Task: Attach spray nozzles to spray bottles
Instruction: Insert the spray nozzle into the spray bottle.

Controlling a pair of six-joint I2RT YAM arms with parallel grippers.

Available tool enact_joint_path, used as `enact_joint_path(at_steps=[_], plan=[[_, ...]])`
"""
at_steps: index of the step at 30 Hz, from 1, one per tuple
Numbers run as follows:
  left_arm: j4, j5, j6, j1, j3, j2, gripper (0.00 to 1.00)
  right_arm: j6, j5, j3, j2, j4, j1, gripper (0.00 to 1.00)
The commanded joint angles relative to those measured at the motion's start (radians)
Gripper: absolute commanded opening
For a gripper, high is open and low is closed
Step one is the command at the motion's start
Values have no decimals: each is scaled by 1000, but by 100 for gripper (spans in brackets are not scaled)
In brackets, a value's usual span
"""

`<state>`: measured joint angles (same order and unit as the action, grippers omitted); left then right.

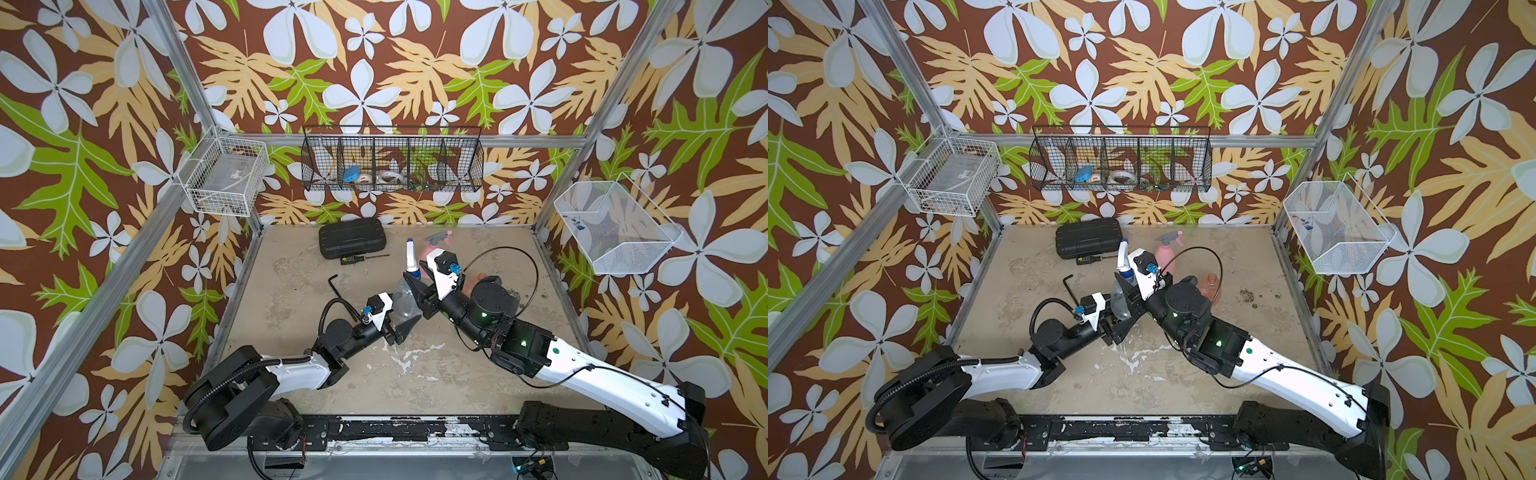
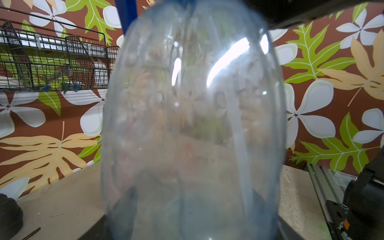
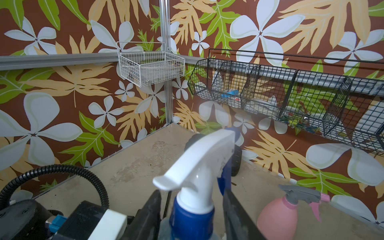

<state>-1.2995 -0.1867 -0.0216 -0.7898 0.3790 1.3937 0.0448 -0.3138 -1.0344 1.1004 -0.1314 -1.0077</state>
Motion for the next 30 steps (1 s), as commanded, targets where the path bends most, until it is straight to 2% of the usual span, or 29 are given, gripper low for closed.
enact_joint_path(at_steps=[1,5,7,10,13,16,24,30], plan=[[-51,39,22,1,-1,16,77,7,-35,2,-11,20,-2,55],[-88,98,22,1,-11,40,77,34,-50,-21,-26,83,-2,65],[-104,156,30,1,-16,51,76,76,-77,-52,-29,121,-2,74],[-130,217,44,1,-23,62,76,175,-137,-172,33,262,27,83],[-131,253,60,1,-21,70,76,309,-152,-429,189,551,64,83],[-127,288,71,1,-17,76,76,358,-165,-644,333,754,63,81],[-91,319,90,1,-9,94,76,343,-129,-775,422,786,56,82],[-83,321,89,0,-7,107,76,319,-205,-898,544,886,30,82]])
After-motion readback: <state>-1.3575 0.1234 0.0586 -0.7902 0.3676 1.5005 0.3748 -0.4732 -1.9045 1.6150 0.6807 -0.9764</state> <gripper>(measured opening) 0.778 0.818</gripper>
